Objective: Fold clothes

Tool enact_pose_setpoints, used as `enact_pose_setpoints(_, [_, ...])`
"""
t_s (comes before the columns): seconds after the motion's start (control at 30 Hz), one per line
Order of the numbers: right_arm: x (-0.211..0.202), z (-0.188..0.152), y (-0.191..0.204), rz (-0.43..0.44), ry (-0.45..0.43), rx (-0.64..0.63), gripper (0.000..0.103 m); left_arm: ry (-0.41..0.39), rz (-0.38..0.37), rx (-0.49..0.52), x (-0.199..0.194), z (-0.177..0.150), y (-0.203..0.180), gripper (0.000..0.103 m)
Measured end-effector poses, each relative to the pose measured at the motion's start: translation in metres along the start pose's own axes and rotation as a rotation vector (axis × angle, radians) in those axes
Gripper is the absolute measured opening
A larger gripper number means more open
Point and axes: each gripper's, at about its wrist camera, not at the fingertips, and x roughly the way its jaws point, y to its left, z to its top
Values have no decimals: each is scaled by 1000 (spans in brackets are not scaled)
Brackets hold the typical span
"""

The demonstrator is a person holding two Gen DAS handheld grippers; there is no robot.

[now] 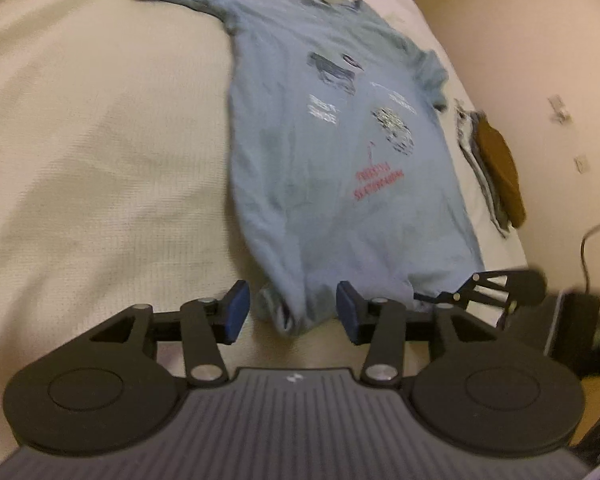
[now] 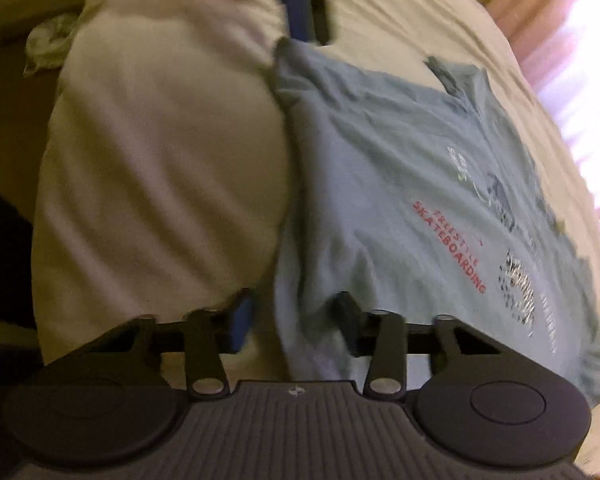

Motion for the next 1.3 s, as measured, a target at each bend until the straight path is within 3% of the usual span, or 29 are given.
enact_pose_setpoints(0.03, [0, 1, -6, 5, -2, 26, 1, 5, -28, 9, 5, 2, -1, 42])
enact_pose_setpoints(0.17, [-23, 4, -45, 25, -51, 220, 0, 70, -115, 15, 22, 11, -7, 41])
enact_pose_setpoints(0.3, [-47, 2, -80, 62, -81, 411, 0, 138, -217, -50, 18, 12, -3, 21])
enact_pose_setpoints(0.4, [-60, -5, -98, 106, -91, 536, 0, 108, -240, -85, -4, 9, 2, 14])
enact_pose_setpoints(0.5, [-66, -12, -100, 142, -77, 564, 1, 63, -169, -83, -22, 9, 6, 14])
enact_pose_setpoints(0.57, [-63, -15, -94, 161, -58, 549, 1, 48, -121, -46, -22, 9, 5, 26])
enact_pose_setpoints(0.6, [-61, -17, -90, 170, -48, 546, 1, 47, -102, -28, -18, 8, 4, 44])
enact_pose_setpoints(0.63, [-58, -19, -88, 178, -40, 551, 1, 46, -83, -10, -15, 8, 3, 54])
enact_pose_setpoints(0.8, [-54, -24, -86, 185, -27, 612, 1, 68, -106, 128, 21, 3, -16, 56])
enact_pose_setpoints(0.87, [-53, -23, -85, 188, -22, 607, 1, 90, -113, 186, 37, 2, -25, 50])
enact_pose_setpoints(0.9, [-53, -24, -85, 185, -20, 601, 1, 101, -116, 216, 44, 2, -30, 42])
enact_pose_setpoints(0.93, [-52, -25, -84, 182, -18, 595, 1, 113, -120, 241, 52, 1, -34, 21])
enact_pose_setpoints(1.0, [-52, -26, -85, 172, -12, 591, 1, 154, -131, 220, 56, 2, -34, 4])
enact_pose_setpoints(1.17, [-50, -24, -82, 192, -9, 572, 3, 133, -107, 89, -1, -2, -16, 3])
enact_pose_setpoints(1.3, [-43, -16, -71, 226, -12, 512, 3, 99, -33, -13, -48, -8, 9, 1])
